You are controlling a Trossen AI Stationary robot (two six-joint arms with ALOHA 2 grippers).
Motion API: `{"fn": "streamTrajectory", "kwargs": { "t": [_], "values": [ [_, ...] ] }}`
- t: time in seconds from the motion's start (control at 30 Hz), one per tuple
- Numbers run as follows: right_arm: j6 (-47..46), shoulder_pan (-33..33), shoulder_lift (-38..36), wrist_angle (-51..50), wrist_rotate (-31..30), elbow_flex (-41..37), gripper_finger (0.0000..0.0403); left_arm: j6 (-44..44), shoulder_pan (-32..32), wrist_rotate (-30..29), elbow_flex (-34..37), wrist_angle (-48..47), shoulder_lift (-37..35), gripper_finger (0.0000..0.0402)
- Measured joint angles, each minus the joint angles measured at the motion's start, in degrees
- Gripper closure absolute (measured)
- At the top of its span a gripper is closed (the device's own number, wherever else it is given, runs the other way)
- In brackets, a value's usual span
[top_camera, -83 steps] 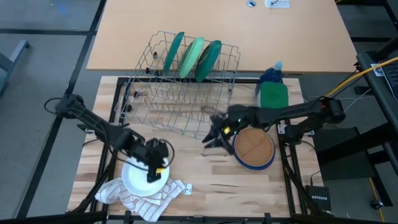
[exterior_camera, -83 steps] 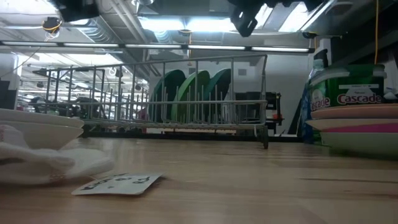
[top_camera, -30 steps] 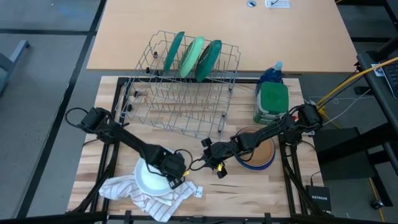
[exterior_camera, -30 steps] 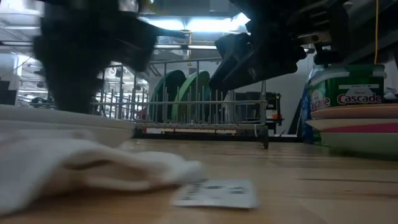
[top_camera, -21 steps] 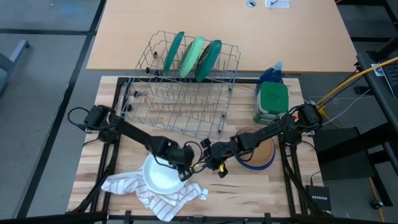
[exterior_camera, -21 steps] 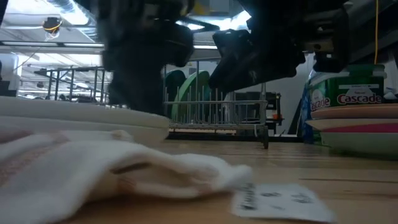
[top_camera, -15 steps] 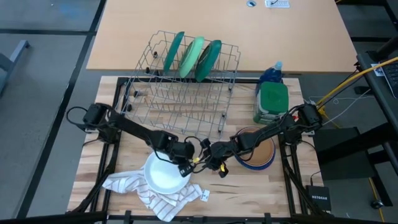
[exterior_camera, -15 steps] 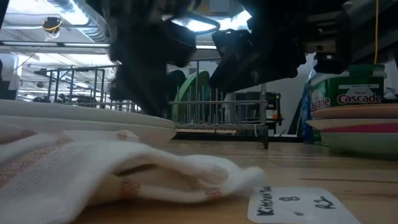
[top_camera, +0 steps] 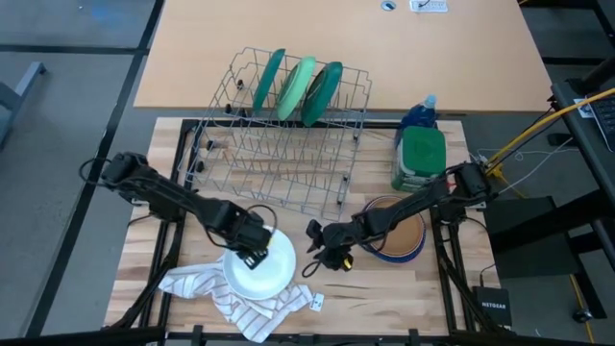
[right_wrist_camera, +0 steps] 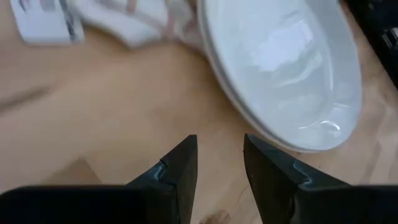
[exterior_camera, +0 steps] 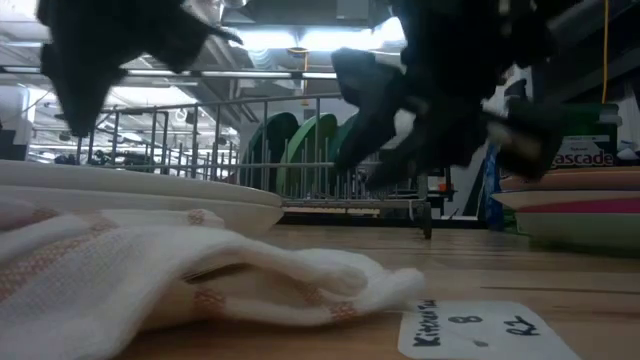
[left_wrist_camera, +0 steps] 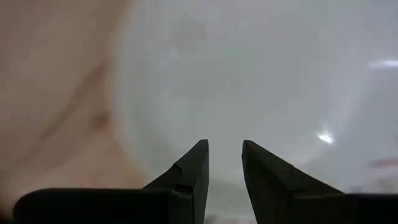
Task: Sort dishes
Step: Put the white plate in the dish rack
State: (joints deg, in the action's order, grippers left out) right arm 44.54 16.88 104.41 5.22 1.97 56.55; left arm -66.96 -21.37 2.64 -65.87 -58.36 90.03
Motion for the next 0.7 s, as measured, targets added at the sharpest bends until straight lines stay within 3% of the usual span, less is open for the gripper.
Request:
{"fn": "streamTrajectory", "kwargs": {
  "t": [0.23,0.33,0.7],
  "values": [
    [5.5,0.0,5.2,6.8,-3.0,0.0,0.0270,-7.1,-2.3,-8.1,0.0,-12.2,-0.5,0.0314],
    [5.9,0.0,5.9,8.6,-3.0,0.0,0.0270,-9.6,-2.6,-10.2,1.6,-11.0,-0.5,0.0314],
    [6.0,0.0,6.0,8.8,-3.0,0.0,0.0270,-12.8,-2.6,-9.5,12.3,-1.0,-0.5,0.0314]
  ]
}}
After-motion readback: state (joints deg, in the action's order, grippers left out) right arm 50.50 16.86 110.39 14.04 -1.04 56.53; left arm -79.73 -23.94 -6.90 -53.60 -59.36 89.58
